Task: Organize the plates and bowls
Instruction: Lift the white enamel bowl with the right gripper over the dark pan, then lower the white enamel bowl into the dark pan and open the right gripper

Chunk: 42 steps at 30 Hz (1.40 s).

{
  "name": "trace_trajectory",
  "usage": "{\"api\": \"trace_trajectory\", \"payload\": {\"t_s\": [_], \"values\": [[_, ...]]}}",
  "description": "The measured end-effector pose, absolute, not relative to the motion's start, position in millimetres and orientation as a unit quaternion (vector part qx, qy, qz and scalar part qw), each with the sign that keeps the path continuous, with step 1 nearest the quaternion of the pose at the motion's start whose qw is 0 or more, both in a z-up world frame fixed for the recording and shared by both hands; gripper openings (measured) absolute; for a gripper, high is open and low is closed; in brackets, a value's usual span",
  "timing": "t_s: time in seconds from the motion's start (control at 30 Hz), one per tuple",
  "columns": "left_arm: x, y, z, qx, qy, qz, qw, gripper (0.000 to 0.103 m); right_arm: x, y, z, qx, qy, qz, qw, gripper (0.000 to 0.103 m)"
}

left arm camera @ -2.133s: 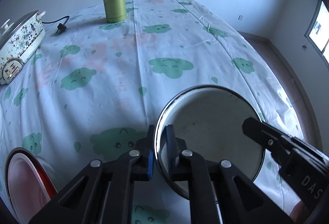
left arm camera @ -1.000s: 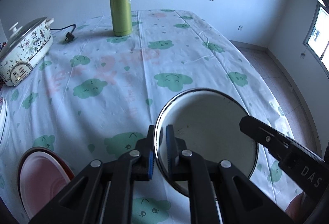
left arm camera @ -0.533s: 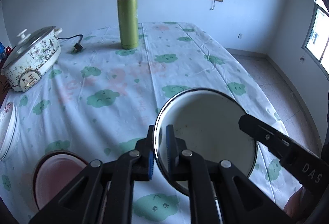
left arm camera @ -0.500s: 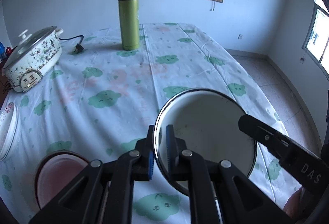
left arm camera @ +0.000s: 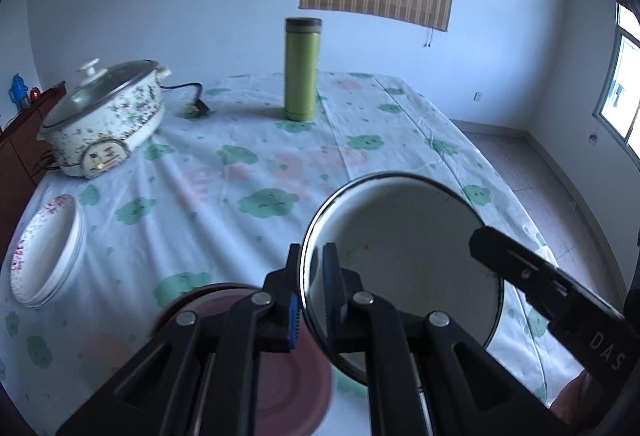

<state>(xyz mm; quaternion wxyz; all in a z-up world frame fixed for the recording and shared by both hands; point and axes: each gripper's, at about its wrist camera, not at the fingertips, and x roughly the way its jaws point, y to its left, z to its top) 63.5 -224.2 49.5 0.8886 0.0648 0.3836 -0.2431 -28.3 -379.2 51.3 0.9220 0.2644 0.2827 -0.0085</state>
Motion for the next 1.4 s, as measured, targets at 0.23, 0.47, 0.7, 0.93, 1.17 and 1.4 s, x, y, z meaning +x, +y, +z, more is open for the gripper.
{"api": "trace_trajectory", "payload": {"t_s": [0.23, 0.47, 0.7, 0.93, 1.17, 1.4], "values": [[60.2, -190.6, 58.7, 0.057, 0.378, -0.232, 0.894, 0.007, -31.2, -343.3, 67.0, 0.255, 0.281, 0.001, 0.925, 0.006], [57.5, -163.9, 63.4, 0.051, 0.373, -0.224, 0.899, 0.007, -37.1, -310.5, 77.2, 0.232, 0.285, 0.006, 0.93, 0.007], [55.1, -149.9, 56.4, 0.047, 0.379, -0.222, 0.897, 0.007, -39.0, -296.3, 71.2, 0.233, 0.295, 0.006, 0.926, 0.006], [54.9, -143.0, 47.4, 0.046, 0.389, -0.226, 0.892, 0.007, -41.7, -287.6, 63.8, 0.23, 0.306, 0.001, 0.924, 0.006], [57.4, -142.2, 36.3, 0.049, 0.401, -0.225, 0.887, 0.008, -38.8, -283.2, 54.3, 0.226, 0.317, -0.004, 0.921, 0.006], [60.6, -144.9, 26.5, 0.052, 0.409, -0.224, 0.883, 0.008, -34.6, -284.6, 44.8, 0.227, 0.327, -0.005, 0.917, 0.006]]}}
